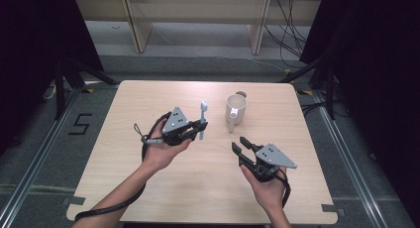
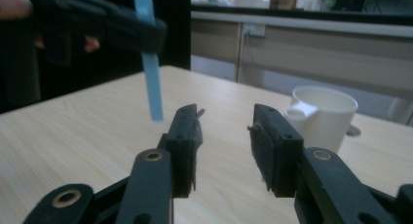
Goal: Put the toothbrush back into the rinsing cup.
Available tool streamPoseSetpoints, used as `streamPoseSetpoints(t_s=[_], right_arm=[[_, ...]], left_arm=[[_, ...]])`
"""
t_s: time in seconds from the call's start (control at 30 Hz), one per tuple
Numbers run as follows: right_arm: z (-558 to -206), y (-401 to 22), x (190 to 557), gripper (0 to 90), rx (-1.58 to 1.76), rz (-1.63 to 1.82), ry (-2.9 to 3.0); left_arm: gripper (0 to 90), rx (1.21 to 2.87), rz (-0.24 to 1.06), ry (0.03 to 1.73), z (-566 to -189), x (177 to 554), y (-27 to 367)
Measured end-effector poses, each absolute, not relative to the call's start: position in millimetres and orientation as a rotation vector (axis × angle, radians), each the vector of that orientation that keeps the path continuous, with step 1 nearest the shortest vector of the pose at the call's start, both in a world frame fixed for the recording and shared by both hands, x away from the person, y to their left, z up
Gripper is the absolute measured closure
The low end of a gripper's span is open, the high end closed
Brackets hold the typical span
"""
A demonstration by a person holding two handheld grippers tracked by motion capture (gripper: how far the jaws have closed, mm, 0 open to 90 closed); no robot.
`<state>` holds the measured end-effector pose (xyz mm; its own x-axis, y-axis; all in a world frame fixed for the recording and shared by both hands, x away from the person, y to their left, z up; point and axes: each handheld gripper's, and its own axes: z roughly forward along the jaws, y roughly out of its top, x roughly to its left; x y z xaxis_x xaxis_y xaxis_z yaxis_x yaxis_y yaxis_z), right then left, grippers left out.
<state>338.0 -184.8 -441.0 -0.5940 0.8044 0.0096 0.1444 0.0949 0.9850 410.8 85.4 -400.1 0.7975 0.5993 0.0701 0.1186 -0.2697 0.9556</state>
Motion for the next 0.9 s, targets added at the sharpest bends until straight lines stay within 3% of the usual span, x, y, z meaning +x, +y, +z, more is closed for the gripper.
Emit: streamPoseSetpoints(t_s=[0.37,0.9], right_arm=[[-401,-143,344,69.8,0.81,1.67,1.739],[-392,-125,367,69.7,0.842,1.682,1.721]], left_arm=[[83.0,1.827,0.508,0.527,-401,408,71],[83.0,1.842,0.504,0.505,-405,404,59]])
